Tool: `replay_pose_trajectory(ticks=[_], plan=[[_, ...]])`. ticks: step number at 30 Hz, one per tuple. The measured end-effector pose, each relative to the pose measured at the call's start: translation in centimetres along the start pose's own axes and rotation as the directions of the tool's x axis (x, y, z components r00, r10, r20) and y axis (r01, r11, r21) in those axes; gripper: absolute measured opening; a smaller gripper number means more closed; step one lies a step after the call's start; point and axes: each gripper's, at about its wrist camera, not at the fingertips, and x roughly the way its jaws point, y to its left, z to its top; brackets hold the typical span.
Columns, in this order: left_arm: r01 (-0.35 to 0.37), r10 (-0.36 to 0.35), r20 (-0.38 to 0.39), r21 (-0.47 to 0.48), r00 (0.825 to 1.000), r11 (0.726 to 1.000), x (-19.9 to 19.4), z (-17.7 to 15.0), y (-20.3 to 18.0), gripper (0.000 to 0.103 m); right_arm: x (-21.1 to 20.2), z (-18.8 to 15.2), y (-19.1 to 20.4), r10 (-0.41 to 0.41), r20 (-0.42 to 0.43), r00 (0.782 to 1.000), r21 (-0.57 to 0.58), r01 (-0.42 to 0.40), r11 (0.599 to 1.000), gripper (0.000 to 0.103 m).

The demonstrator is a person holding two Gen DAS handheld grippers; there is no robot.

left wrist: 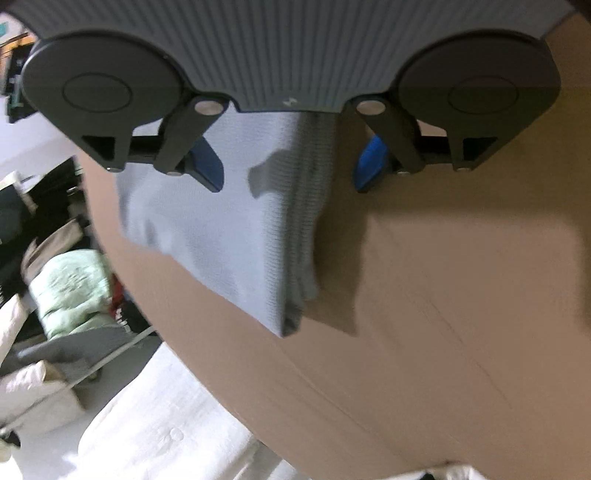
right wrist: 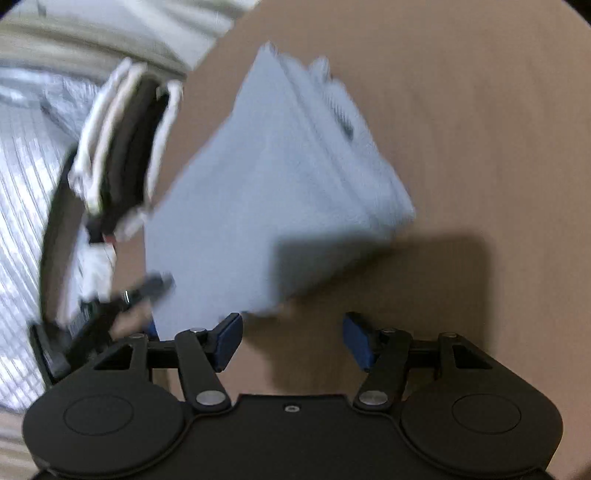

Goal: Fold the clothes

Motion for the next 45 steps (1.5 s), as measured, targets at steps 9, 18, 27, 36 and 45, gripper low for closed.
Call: replay_pose_trajectory(ticks=[9, 18, 27, 36, 45], plan=[[0.065, -0.066, -0.022, -0.045, 0.998, 0.997, 2.5, -0.6, 0.1, 0.031, 0.4, 0.9, 1.6, -0.117, 0.430, 0.895, -0.050, 0.154, 0.987, 0.047], [-0.104, 0.089, 0.108, 0.138, 0.990, 0.985, 2.9, -0.7, -3.4, 0.065, -1.4, 3.2, 1.9, -0.173, 0.479, 0.860, -0.142, 0.271, 0.952, 0.045], [0.023, -0.029, 0.071, 0.076, 0.997, 0.997, 4.3, 0.5, -2.2, 0.091, -3.0, 3.3, -4.8, -0.023, 0.324, 0.946, 0.279, -0.072, 0.957, 0.063], [-0.168, 0.120, 0.165, 0.318, 0.979, 0.933, 4.0, -0.5, -5.9, 0.022, -1.7, 3.3, -4.3, 0.002, 0.318, 0.948, 0.220, -0.076, 0.972, 0.069], [0.023, -0.023, 0.040, 0.008, 0.999, 1.000, 5.0, 2.5, -0.7, 0.036, -1.9, 2.4, -3.7, -0.012, 0.180, 0.984, 0.206, -0.026, 0.978, 0.069]])
